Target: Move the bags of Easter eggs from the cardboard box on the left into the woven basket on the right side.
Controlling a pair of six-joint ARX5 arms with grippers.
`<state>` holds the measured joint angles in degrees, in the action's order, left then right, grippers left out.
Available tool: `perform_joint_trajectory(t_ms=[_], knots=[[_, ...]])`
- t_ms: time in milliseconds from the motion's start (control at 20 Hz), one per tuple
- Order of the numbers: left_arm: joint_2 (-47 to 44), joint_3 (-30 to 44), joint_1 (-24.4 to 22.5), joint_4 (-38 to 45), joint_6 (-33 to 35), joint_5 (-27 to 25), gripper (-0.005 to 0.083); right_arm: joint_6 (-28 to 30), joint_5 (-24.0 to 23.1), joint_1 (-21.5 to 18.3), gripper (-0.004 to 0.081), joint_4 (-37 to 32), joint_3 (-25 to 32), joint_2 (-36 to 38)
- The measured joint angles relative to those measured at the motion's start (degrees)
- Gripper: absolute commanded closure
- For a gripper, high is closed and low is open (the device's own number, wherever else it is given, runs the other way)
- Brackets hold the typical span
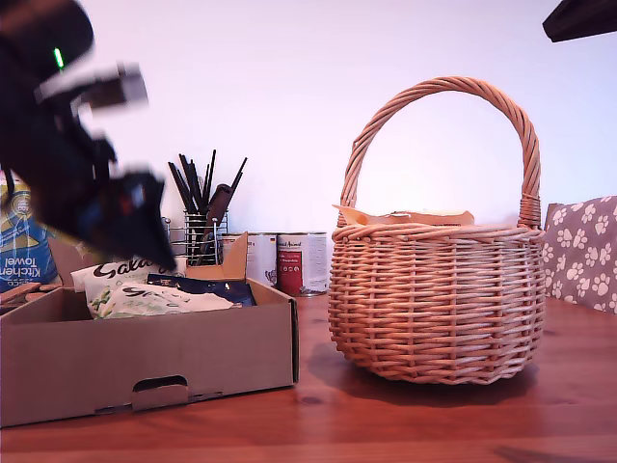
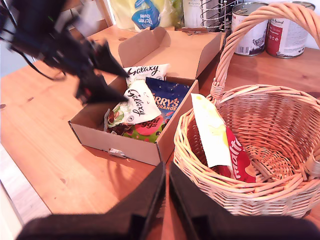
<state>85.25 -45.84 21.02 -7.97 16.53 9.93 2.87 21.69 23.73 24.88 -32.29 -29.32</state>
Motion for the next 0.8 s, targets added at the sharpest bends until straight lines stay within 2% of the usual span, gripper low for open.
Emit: perform_joint_trajectory(t_ms=[150, 400, 500, 600, 700, 800], knots=[[4.68, 0.0, 0.37, 0.81, -1.42, -1.11, 0.0025, 0.0, 0.0, 0.0, 0.0783, 0.0, 0.0, 0.0], [7.08, -0.2, 0.74, 0.55, -4.0, -1.07, 0.0028, 0.0, 0.0, 0.0, 0.0783, -0.37, 0.0, -0.04], [7.54, -0.68, 0.7, -0.68, -4.22, -0.44, 0.0067, 0.0, 0.0, 0.0, 0.0783, -0.5, 0.0, -0.22], [7.54, -0.87, 0.72, -1.49, -4.24, -0.42, 0.0205, 0.0, 0.0, 0.0, 0.0783, -1.07, 0.0, -0.57], [7.54, -1.22, 0.72, -3.17, -4.28, -0.42, 0.0416, 0.0, 0.02, 0.0, 0.0783, -1.11, 0.0, -1.29], [7.54, -1.95, 0.72, -5.07, -4.48, -0.42, 0.0579, 0.0, -0.02, 0.0, 0.0783, -1.09, 0.0, -1.73]])
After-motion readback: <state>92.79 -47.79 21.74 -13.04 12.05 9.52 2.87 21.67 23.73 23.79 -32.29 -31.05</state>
